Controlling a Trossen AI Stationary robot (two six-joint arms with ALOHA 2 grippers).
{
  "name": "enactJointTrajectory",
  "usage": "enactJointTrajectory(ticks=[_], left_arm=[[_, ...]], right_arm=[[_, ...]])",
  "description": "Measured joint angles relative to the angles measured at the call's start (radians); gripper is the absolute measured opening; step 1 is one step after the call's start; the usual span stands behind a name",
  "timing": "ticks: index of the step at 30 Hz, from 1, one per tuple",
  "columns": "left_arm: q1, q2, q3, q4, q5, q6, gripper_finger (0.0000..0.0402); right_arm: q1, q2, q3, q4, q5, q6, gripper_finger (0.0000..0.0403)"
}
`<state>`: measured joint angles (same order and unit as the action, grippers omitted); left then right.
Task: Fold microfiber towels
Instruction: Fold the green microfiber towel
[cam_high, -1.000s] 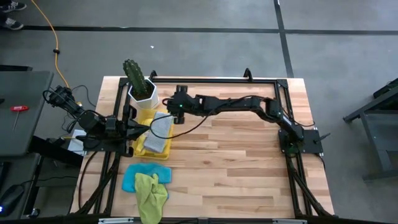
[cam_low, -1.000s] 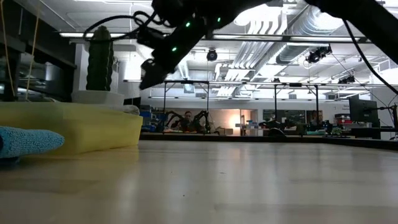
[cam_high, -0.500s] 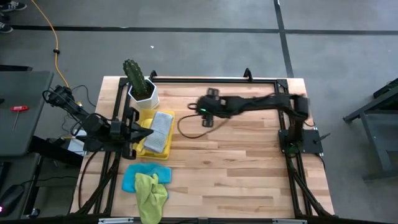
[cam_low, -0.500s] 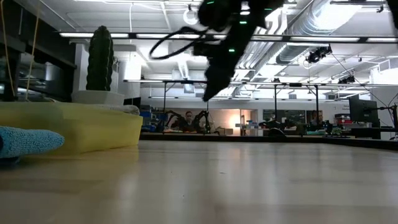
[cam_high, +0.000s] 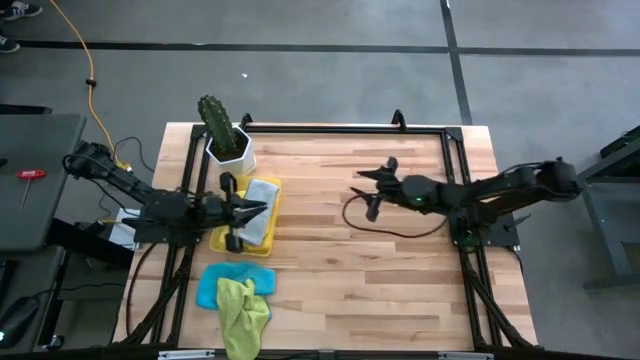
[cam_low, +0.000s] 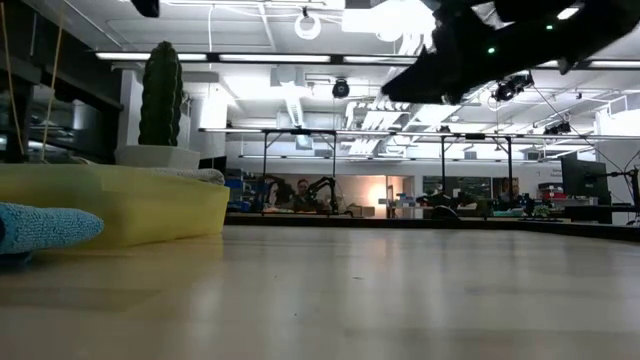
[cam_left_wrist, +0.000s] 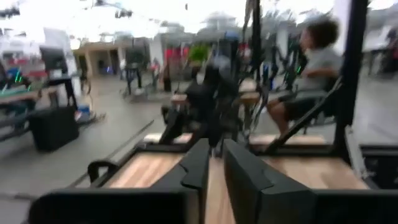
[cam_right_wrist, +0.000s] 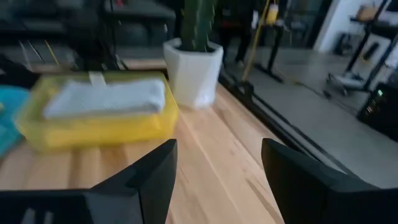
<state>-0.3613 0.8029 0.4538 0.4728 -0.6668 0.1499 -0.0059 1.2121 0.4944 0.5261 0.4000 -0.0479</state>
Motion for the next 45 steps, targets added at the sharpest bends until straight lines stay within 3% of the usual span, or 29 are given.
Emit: enactJointTrajectory(ticks=[3,8,13,17,21,28,40,45], left_arm=[[0.025,0.107,0.085,-0.123,0.023,-0.072,0.0074],[0.001,0.281,0.329,-0.597,0.118,-0.269,0.0141],[-0.093,0.432,0.548,-1.080,0.240,-0.569,0.0186],[-0.203,0.518,0.589,-1.257,0.264,-0.807,0.0194],[-0.310,0.600,0.589,-1.318,0.274,-0.988,0.0193],[-0.426,0.720,0.588,-1.308,0.275,-1.153,0.0195],[-0.421,0.815,0.588,-1.316,0.376,-1.222,0.0192],[-0.401,0.808,0.623,-1.347,0.372,-1.213,0.0138]], right_arm=[[0.021,-0.038,-0.046,0.067,0.000,0.000,0.0226],[0.029,-0.042,-0.054,0.079,-0.004,0.002,0.0226],[0.029,-0.040,-0.054,0.059,-0.004,0.025,0.0226],[0.029,-0.040,-0.054,0.058,-0.003,0.029,0.0226],[0.028,-0.039,-0.054,0.060,-0.003,0.049,0.0226],[0.027,-0.038,-0.054,0.061,-0.003,0.049,0.0226],[0.027,-0.038,-0.054,0.061,-0.002,0.051,0.0226],[0.027,-0.038,-0.054,0.061,0.000,0.051,0.0226]])
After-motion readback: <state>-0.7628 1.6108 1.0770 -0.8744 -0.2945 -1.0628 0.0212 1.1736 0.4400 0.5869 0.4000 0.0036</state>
